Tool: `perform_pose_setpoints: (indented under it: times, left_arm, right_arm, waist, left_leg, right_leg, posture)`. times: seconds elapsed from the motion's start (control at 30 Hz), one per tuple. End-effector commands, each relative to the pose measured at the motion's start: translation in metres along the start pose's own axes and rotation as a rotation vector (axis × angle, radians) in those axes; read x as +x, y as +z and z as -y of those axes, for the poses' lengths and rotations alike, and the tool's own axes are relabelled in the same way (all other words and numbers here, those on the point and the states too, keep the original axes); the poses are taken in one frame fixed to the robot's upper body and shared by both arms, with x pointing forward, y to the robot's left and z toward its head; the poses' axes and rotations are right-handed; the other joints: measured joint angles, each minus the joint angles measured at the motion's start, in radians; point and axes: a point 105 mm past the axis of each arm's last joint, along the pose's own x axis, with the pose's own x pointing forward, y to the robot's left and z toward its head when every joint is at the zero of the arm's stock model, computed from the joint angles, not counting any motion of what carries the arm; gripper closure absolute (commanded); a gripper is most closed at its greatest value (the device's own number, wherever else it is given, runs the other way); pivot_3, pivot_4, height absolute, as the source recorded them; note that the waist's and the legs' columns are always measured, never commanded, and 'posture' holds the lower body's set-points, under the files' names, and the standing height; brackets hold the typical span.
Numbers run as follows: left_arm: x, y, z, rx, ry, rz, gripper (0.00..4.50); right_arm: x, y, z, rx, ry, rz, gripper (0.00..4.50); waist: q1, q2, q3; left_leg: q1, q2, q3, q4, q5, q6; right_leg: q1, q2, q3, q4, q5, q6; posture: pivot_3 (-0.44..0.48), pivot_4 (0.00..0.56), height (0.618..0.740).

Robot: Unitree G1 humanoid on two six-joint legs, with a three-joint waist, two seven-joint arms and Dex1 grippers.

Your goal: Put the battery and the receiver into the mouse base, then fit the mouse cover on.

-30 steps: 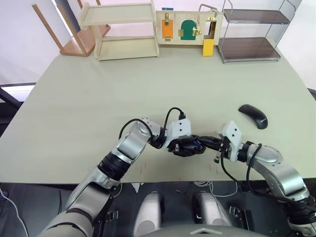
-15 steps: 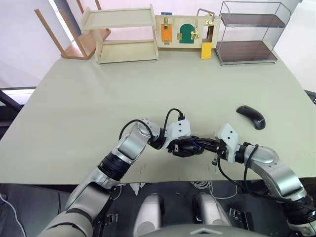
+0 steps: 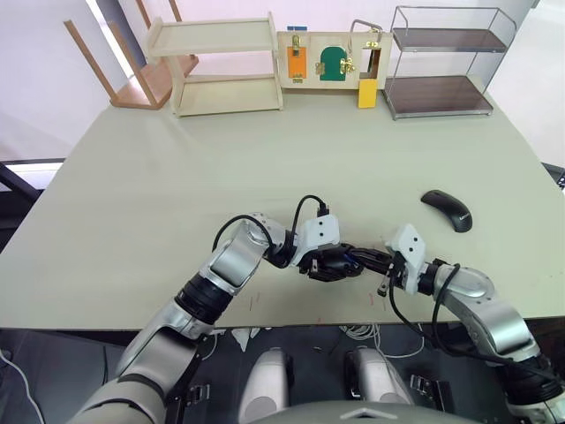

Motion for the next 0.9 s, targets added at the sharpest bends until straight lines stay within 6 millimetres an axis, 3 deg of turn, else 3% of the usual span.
perform_pose_setpoints:
  times: [0.03, 0.13, 0.33, 0.43, 0.47, 0.5, 0.57, 0.73, 0.9]
  left_arm:
    - [0.007, -0.025, 0.011, -0.063, -0.047, -0.077, 1.54]
    - [0.006, -0.025, 0.011, -0.056, -0.049, -0.078, 1.54]
    - [0.007, -0.025, 0.011, -0.051, -0.049, -0.076, 1.54]
    - [0.007, -0.024, 0.012, -0.052, -0.051, -0.074, 1.54]
    - [0.008, -0.024, 0.012, -0.052, -0.051, -0.074, 1.54]
    - [0.007, -0.024, 0.012, -0.052, -0.050, -0.074, 1.54]
    - [0.007, -0.024, 0.012, -0.053, -0.049, -0.074, 1.54]
    - [0.008, -0.024, 0.012, -0.052, -0.045, -0.072, 1.54]
    - [0.008, -0.023, 0.010, -0.055, -0.034, -0.071, 1.54]
  right_arm:
    - [-0.011, 0.022, 0.004, -0.037, -0.006, 0.111, 4.44]
    - [-0.025, 0.038, -0.004, -0.071, 0.038, 0.258, 4.44]
    - [-0.052, 0.024, -0.005, -0.057, 0.112, 0.203, 4.44]
    - [-0.066, 0.017, -0.001, -0.070, 0.129, 0.179, 3.71]
    - [-0.071, 0.016, 0.000, -0.065, 0.133, 0.172, 3.29]
    - [-0.074, 0.014, 0.002, -0.078, 0.137, 0.163, 2.61]
    - [-0.084, 0.011, 0.007, -0.079, 0.147, 0.139, 2.35]
    - [-0.097, 0.009, 0.016, -0.096, 0.150, 0.126, 0.08]
    - [-0.106, 0.011, 0.025, -0.135, 0.132, 0.120, 0.03]
  waist:
    - [0.000, 0.001, 0.001]
    - [0.001, 0.000, 0.001]
    - [0.000, 0.001, 0.001]
    - [0.000, 0.001, 0.001]
    - [0.000, 0.001, 0.001]
    - [0.000, 0.001, 0.001]
    - [0.000, 0.001, 0.002]
    - [0.001, 0.001, 0.002]
    - [0.001, 0.001, 0.002]
  left_leg:
    - [0.000, 0.000, 0.000, 0.000, 0.000, 0.000]
    - [0.000, 0.000, 0.000, 0.000, 0.000, 0.000]
    - [0.000, 0.000, 0.000, 0.000, 0.000, 0.000]
    - [0.000, 0.000, 0.000, 0.000, 0.000, 0.000]
    - [0.000, 0.000, 0.000, 0.000, 0.000, 0.000]
    - [0.000, 0.000, 0.000, 0.000, 0.000, 0.000]
    - [0.000, 0.000, 0.000, 0.000, 0.000, 0.000]
    - [0.000, 0.000, 0.000, 0.000, 0.000, 0.000]
    - [0.000, 0.000, 0.000, -0.001, 0.000, 0.000]
  right_leg:
    - [0.000, 0.000, 0.001, 0.000, 0.000, 0.000]
    - [0.000, 0.000, 0.001, 0.000, 0.000, 0.000]
    - [0.000, 0.000, 0.001, -0.001, 0.000, 0.000]
    - [0.000, 0.000, 0.002, -0.001, 0.000, 0.000]
    - [0.000, 0.000, 0.002, -0.001, 0.000, 0.000]
    - [0.000, 0.000, 0.002, -0.001, 0.000, 0.000]
    - [0.000, 0.000, 0.002, -0.001, 0.000, 0.000]
    - [0.000, 0.000, 0.002, -0.001, 0.000, 0.000]
    - [0.000, 0.000, 0.002, -0.001, 0.000, 0.000]
  posture:
    - [0.000, 0.150, 0.740]
    - [0.000, 0.150, 0.740]
    - [0.000, 0.150, 0.740]
    - [0.000, 0.150, 0.740]
    - [0.000, 0.150, 0.740]
    - [0.000, 0.150, 0.740]
    - [0.000, 0.150, 0.740]
    - [0.000, 0.150, 0.740]
    - [0.000, 0.150, 0.740]
